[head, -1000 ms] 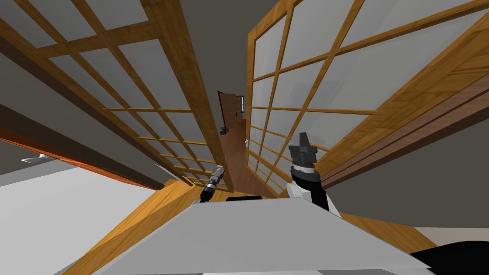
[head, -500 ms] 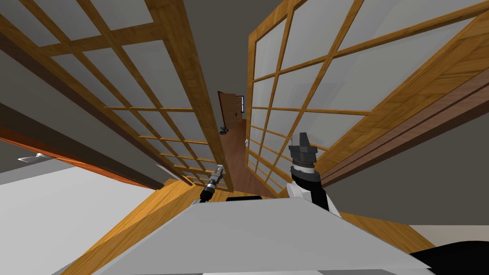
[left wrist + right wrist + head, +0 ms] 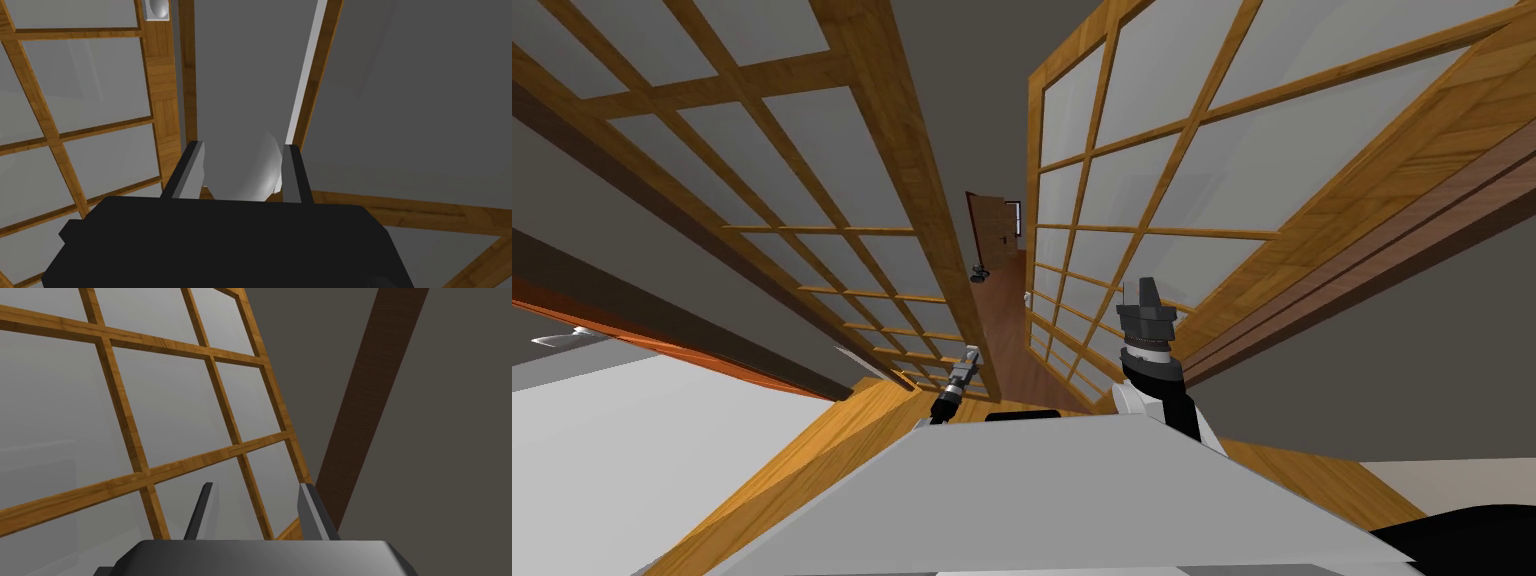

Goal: Push the door open

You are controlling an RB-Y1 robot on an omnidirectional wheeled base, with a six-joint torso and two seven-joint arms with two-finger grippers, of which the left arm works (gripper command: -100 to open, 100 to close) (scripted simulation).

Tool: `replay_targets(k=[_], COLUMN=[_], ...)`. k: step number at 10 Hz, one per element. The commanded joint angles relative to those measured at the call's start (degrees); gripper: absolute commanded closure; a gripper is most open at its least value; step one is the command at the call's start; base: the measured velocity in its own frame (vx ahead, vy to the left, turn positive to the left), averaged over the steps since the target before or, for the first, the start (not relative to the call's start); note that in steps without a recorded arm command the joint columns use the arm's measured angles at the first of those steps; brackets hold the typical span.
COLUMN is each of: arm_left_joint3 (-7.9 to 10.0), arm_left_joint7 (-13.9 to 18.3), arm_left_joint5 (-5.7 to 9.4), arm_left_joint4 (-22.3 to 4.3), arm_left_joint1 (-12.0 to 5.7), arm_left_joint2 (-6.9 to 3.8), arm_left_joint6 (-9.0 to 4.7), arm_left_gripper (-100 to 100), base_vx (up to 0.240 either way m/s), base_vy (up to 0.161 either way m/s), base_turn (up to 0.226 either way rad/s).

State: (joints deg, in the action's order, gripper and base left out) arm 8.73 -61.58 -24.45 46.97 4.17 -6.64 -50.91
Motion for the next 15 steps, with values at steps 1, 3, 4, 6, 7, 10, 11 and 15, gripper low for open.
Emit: replay_targets(k=[1,3,4,6,7,10,11,15], arm_left_joint3=[0.67,1.28,1.58,1.99,2.43,3.30,3.74,4.84], arm_left_joint7=[2.29,5.20,6.66,8.43,10.29,13.84,15.30,19.94], arm_left_joint5=[0.55,1.08,1.34,1.70,2.08,2.84,3.23,4.18], arm_left_joint4=[-0.11,-0.29,-0.38,-0.50,-0.62,-0.88,-1.01,-1.33], arm_left_joint1=[-0.49,-0.74,-0.86,-1.03,-1.21,-1.56,-1.74,-2.19], arm_left_joint2=[-0.17,-0.15,-0.15,-0.13,-0.11,-0.08,-0.06,0.00], arm_left_joint6=[-0.16,-0.14,-0.14,-0.13,-0.12,-0.10,-0.09,-0.06], arm_left_gripper=[100,100,100,100,100,100,100,100], base_vx=[0.000,0.005,0.000,0.003,0.001,0.001,0.005,0.004], base_vy=[0.016,0.022,0.025,0.015,0.009,0.020,0.036,0.029], base_turn=[-0.054,-0.056,-0.057,-0.052,-0.054,-0.047,-0.077,-0.051])
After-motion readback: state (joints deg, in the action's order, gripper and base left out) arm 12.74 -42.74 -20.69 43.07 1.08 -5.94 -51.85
